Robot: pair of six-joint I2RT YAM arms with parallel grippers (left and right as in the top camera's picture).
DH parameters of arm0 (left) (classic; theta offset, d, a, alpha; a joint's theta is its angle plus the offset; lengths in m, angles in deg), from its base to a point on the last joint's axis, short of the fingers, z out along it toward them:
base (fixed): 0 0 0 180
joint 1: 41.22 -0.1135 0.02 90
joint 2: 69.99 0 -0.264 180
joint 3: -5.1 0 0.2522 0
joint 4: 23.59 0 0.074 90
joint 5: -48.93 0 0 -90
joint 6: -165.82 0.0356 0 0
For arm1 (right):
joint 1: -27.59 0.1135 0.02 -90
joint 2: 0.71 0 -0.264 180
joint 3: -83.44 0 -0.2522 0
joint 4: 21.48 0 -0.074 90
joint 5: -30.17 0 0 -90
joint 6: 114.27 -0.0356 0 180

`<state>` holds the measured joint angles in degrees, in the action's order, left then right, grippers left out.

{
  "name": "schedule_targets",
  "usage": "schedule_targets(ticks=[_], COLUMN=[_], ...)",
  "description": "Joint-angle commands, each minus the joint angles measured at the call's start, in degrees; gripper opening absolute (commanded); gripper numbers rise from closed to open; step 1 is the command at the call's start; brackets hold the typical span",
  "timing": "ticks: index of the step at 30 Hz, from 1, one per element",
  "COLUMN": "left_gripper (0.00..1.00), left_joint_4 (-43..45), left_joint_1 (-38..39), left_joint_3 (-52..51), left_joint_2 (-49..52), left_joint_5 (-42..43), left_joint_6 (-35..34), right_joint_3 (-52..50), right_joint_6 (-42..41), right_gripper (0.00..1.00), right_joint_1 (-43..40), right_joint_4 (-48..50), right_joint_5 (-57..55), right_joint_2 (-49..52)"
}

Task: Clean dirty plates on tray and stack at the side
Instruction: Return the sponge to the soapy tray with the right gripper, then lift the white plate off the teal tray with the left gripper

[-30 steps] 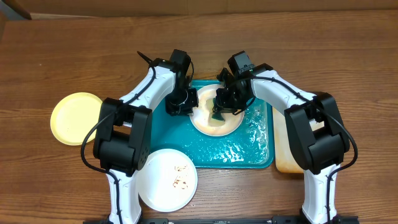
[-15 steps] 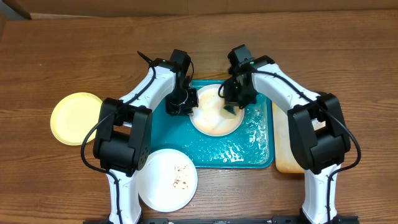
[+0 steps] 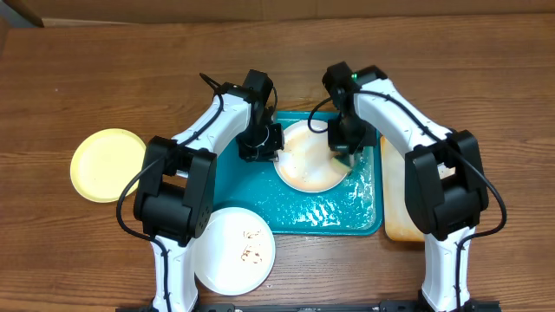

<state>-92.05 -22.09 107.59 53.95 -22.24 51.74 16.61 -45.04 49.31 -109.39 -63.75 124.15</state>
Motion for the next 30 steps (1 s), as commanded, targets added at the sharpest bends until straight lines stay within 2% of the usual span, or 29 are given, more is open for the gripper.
schedule_targets(ticks=[1,8,16,21,30], left_gripper=[0.04,0.04,0.04,0.04,0.04], left_joint_4=[-1.1,-1.1,-0.6,-0.9,-10.1], left_joint_1=[-2.0,-2.0,-1.9,-2.0,-1.8], left_joint_3=[-2.3,-2.3,-2.3,-1.8,6.3], left_joint_2=[4.2,4.2,4.2,2.8,-8.1], left_joint_5=[-10.4,-9.0,-7.2,-15.1,-22.2], left_joint_6=[-1.6,-0.3,0.3,-1.5,-1.8], right_joint_3=[8.4,21.6,21.7,21.7,21.7], right_joint_6=[-2.2,-3.0,-3.3,-3.3,-3.3], right_gripper=[0.04,0.04,0.04,0.04,0.04], right_joint_1=[-3.1,-3.6,-6.8,-8.7,-13.0], right_joint_4=[-4.1,-14.6,-17.3,-18.2,-18.8], right_joint_5=[-11.7,-11.7,-9.7,-9.3,-7.5], right_joint_2=[-2.0,-2.8,-3.3,-3.3,-3.3])
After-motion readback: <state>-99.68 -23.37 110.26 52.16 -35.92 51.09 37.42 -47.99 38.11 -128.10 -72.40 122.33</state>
